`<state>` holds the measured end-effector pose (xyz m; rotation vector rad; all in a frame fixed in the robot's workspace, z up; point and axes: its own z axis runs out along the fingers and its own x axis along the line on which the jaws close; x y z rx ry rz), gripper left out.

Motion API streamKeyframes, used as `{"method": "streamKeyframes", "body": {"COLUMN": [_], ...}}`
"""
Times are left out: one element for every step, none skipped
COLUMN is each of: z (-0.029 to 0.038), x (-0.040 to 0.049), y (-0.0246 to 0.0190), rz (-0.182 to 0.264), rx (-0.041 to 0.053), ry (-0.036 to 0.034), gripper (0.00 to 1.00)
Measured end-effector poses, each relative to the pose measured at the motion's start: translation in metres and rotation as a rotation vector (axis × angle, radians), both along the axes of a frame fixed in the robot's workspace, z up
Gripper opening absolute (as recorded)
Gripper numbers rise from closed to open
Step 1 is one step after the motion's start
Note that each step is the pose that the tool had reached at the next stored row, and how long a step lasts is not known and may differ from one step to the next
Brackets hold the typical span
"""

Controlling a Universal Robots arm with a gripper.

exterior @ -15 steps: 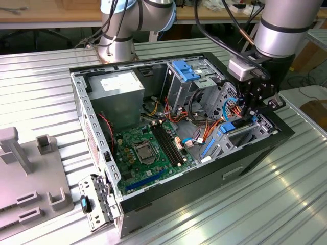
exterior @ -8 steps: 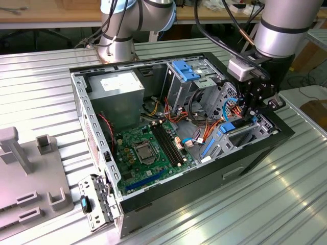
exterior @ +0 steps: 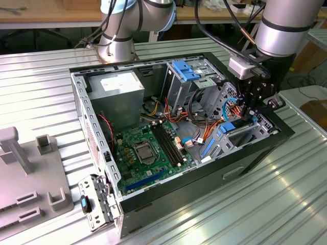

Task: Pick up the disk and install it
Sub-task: 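Insert the first disk wire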

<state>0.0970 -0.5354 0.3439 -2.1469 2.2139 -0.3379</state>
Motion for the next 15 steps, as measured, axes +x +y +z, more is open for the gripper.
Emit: {"method": "streamKeyframes", "body": {"z": [0.0001,0.0005,0.0006,0.0011,0.0016,0.0017,0.0017,0.0018,0.0018,0.0018,0.0018,0.0017,0.0016,0.0015,0.0014], "x": [0.0006,0.0011,0.0014,0.0015,0.0017,0.0017,0.0017,0.0017,0.0018,0.0018,0.0018,0.0018,0.0017,0.0017,0.0017], "y": [0.0,0.0,0.0,0.0,0.0,0.0,0.0,0.0,0.0,0.0,0.0,0.0001,0.0,0.0,0.0], "rz": [0.0,0.0,0.0,-0.001,0.0,0.0,0.0,0.001,0.006,0.011,0.017,0.021,0.023,0.023,0.024], "rx": [0.0003,0.0003,0.0007,0.0009,0.0012,0.0019,0.0019,0.0019,0.0017,0.0016,0.0016,0.0018,0.0018,0.0018,0.002], "ry": [0.0,0.0,0.0,0.0,0.0,0.0,0.0,0.0,0.0001,0.0,0.0001,0.0001,0.0001,0.0,0.0001], "gripper": [0.16,0.16,0.16,0.16,0.16,0.16,0.16,0.16,0.16,0.16,0.16,0.16,0.16,0.16,0.16]}}
